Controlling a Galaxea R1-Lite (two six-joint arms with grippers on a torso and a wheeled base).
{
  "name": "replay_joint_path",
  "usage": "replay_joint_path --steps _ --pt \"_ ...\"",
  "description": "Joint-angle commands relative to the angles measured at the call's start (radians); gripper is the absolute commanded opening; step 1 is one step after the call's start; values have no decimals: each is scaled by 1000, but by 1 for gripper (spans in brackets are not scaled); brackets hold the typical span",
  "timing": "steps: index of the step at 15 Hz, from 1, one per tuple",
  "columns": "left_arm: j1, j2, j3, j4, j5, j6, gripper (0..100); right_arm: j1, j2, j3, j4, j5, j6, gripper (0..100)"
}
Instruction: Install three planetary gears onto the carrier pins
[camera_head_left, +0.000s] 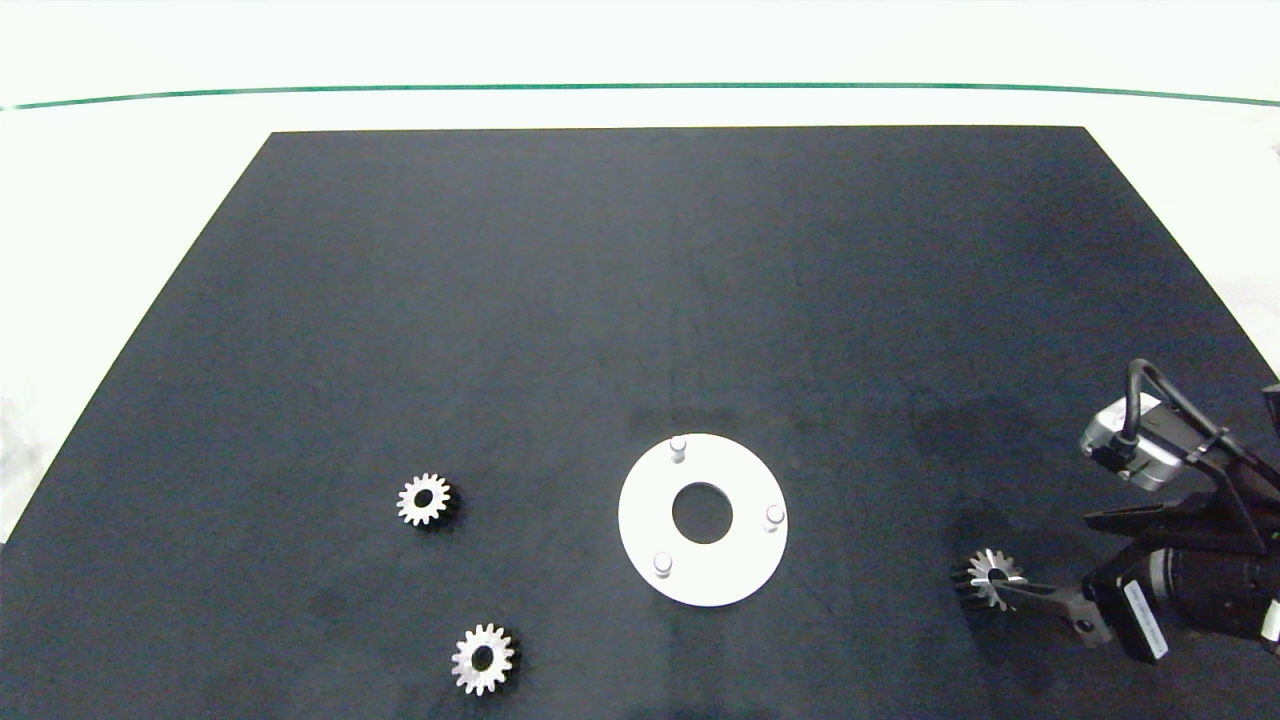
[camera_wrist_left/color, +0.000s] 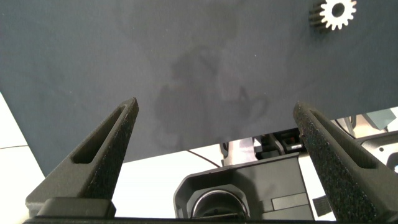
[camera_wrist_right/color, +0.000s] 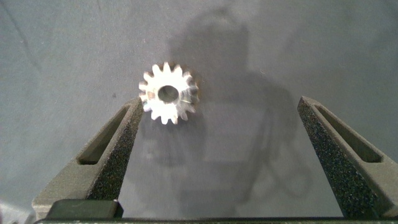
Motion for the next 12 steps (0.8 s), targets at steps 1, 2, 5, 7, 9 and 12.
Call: replay_joint_path --steps 1,2,5,7,9,12 --pt "-3 -1 -5 4 0 1 100 56 47 32 -40 -24 -5 100" --pt "-3 1 -5 6 0 1 100 76 52 31 -41 -28 -4 100" --pt "-17 -1 -6 4 0 1 100 108 66 14 -46 -28 -4 100" --pt "-29 -1 -8 4 0 -2 100 119 83 15 -46 -45 -4 100" --pt "-29 -1 -9 4 -2 -2 100 125 98 17 -46 -62 -4 100" --pt "-28 -1 -8 3 -2 -2 100 132 107 17 -46 -74 -4 99"
